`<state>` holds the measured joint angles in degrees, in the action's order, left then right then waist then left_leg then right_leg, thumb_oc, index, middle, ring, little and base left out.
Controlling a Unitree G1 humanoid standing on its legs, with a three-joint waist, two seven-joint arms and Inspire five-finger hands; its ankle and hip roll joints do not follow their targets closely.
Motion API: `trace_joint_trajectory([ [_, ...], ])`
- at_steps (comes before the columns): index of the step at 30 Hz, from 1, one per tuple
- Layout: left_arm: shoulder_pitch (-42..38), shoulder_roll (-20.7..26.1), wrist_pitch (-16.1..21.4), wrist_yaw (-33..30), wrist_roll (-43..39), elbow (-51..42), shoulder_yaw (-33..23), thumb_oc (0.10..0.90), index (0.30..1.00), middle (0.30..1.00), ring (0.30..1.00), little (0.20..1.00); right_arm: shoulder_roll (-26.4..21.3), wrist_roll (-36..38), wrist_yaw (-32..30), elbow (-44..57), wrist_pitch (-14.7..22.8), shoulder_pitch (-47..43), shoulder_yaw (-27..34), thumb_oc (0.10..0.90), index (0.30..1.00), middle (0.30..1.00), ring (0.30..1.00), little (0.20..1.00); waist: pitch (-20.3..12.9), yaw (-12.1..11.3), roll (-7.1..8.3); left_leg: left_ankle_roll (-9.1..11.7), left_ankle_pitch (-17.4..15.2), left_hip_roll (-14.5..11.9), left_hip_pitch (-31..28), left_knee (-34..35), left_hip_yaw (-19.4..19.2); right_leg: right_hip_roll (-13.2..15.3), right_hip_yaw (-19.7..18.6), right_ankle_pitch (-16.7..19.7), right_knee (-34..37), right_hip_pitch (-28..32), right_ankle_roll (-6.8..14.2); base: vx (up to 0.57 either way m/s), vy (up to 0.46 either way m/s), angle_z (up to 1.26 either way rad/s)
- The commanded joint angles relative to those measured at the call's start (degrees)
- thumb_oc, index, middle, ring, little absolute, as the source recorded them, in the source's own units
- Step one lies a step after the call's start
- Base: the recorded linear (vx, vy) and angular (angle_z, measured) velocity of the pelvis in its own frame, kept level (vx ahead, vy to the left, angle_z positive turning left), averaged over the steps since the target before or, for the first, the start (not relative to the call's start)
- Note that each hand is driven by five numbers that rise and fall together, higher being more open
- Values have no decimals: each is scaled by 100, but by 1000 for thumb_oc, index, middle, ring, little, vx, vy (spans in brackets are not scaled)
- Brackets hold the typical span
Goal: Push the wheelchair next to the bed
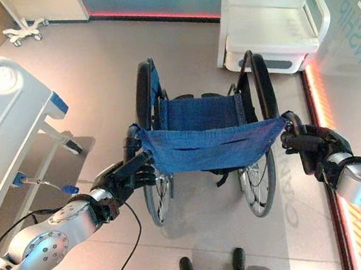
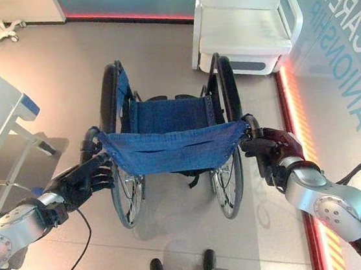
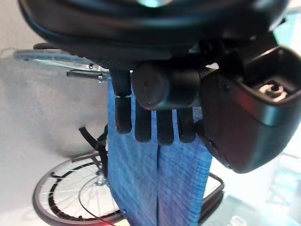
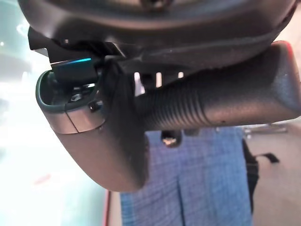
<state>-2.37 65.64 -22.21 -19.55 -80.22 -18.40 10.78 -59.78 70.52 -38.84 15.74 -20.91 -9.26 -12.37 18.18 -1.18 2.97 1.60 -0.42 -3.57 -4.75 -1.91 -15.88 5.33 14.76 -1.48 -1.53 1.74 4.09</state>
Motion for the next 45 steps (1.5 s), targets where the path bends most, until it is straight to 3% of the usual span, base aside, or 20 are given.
trace_joint_trajectory([
  [1,-659,-572,668,286,-410,-140,-577,400,300,300,300,300,-10,-839,485,150,430,-56,-239,400,300,300,300,300,-101,208,-27,247,298,-527,782,-2234,290,-154,186,150,-337,17,-241,92,-256,-4],
  [2,-564,-618,577,371,-405,-75,-776,400,300,300,300,300,-67,-845,607,87,437,-155,-263,400,300,300,300,300,4,106,32,239,513,-491,1293,-3185,517,-238,77,104,-444,90,-349,138,-242,-18],
  [3,-506,-634,520,421,-415,-18,-892,400,300,300,300,300,-101,-856,713,45,447,-179,-253,400,300,300,300,300,60,63,59,215,595,-521,1495,-3588,533,-282,14,70,-464,170,-407,194,-240,-24],
  [5,-446,-667,480,462,-406,50,-992,400,300,300,300,300,-101,-880,792,19,455,-200,-271,400,300,300,300,300,107,14,59,169,643,-438,1619,-3647,604,-325,-78,41,-480,272,-416,194,-50,-25],
  [6,-274,-675,420,494,-475,131,-1220,400,300,300,300,300,-73,-934,925,-1,435,-230,-275,400,300,300,300,300,149,-126,19,66,615,-76,1759,-3280,697,-383,-286,-35,-532,398,-362,253,46,-11],
  [7,-185,-678,380,507,-493,169,-1336,400,300,300,300,300,-69,-945,985,-13,419,-267,-291,400,300,300,300,300,159,-187,-25,91,734,-32,1771,-2921,662,-443,-335,-93,-553,477,-343,290,50,-9],
  [10,-44,-680,398,683,-451,492,-1465,400,300,300,300,300,-85,-990,1235,-133,439,-431,-417,400,300,300,300,300,87,-361,-195,294,1279,-105,1774,-1725,578,-646,-321,-281,-538,779,-309,395,80,-6],
  [14,193,-751,520,868,-282,661,-1527,400,300,300,300,300,-109,-1097,1521,-150,545,-485,-510,400,300,300,300,300,17,-591,-391,537,1924,-91,1762,-421,825,-899,-500,-555,-409,1342,-282,453,104,-43],
  [15,217,-756,527,871,-277,654,-1544,400,300,300,300,300,-122,-1089,1544,-139,550,-487,-503,400,300,300,300,300,14,-606,-396,538,1932,-91,1750,-367,836,-907,-522,-578,-403,1384,-281,576,161,-52],
  [19,229,-796,483,877,-193,690,-1627,400,300,300,300,300,-133,-1030,1737,-82,545,-713,-589,400,300,300,300,300,-180,-779,-263,176,962,196,1689,-591,956,-725,-651,-961,-652,1572,-112,422,166,-81],
  [22,187,-826,312,942,-127,725,-1623,400,300,300,300,300,-16,-1066,1842,-105,536,-691,-560,400,300,300,300,300,-305,-842,-171,-23,627,353,1706,-795,882,-631,-616,-1062,-1003,1636,-14,418,208,-54],
  [23,166,-829,201,1016,-48,727,-1612,400,300,300,300,300,71,-1098,1832,-87,498,-694,-548,400,300,300,300,300,-396,-875,-88,-192,515,567,1598,-756,940,-528,-543,-761,-1595,1491,171,425,243,-30],
  [25,166,-800,113,1102,-17,702,-1666,400,300,300,300,300,128,-1148,1827,-72,460,-713,-533,400,300,300,300,300,-496,-901,-99,-327,444,711,1504,-692,1054,-510,-560,-428,-2304,1212,302,411,263,15],
  [27,166,-708,-49,1224,-76,711,-1817,400,300,300,300,300,273,-1238,1840,-156,435,-793,-546,400,300,300,300,300,-613,-928,-144,-526,328,904,1329,-591,1259,-535,-679,271,-3673,621,591,343,235,26],
  [30,31,-684,-198,1405,-67,903,-1830,400,300,300,300,300,467,-1333,1839,-386,424,-1066,-722,400,300,300,300,300,-634,-903,-229,-646,161,1003,1198,-681,1355,-432,-657,428,-4124,70,536,265,135,30],
  [32,-25,-646,-225,1554,-32,994,-1811,400,300,300,300,300,508,-1419,1898,-453,371,-1206,-749,400,300,300,300,300,-595,-863,-269,-657,100,1054,1184,-782,1416,-321,-513,133,-3662,-129,387,272,30,11],
  [35,-65,-584,-141,1779,-60,1037,-1872,400,300,300,300,300,429,-1551,2047,-433,359,-1277,-612,400,300,300,300,300,-369,-740,-300,-585,-164,1120,1037,-1095,1659,-122,-407,-95,-2101,-466,203,292,-87,-14],
  [41,-147,-734,-42,1721,-20,1046,-1627,400,300,300,300,300,239,-1729,2411,-408,268,-1466,-599,400,300,300,300,300,-93,-320,-136,-557,-1100,1293,296,-1542,1940,504,-945,1243,-251,-1336,609,410,-178,44],
  [43,-74,-808,-37,1735,55,923,-1593,400,300,300,300,300,107,-1613,2411,-283,79,-1568,-511,400,300,300,300,300,-77,-277,-181,-527,-1334,1135,-36,-1541,2102,630,-1031,1380,171,-1603,673,547,-252,74],
  [45,215,-959,-77,1810,230,696,-1723,400,300,300,300,300,60,-1609,2498,-307,3,-1733,-523,400,300,300,300,300,-127,-382,-73,-547,-1581,1089,-84,-1840,2161,704,-937,1351,140,-1453,703,549,-294,61],
])
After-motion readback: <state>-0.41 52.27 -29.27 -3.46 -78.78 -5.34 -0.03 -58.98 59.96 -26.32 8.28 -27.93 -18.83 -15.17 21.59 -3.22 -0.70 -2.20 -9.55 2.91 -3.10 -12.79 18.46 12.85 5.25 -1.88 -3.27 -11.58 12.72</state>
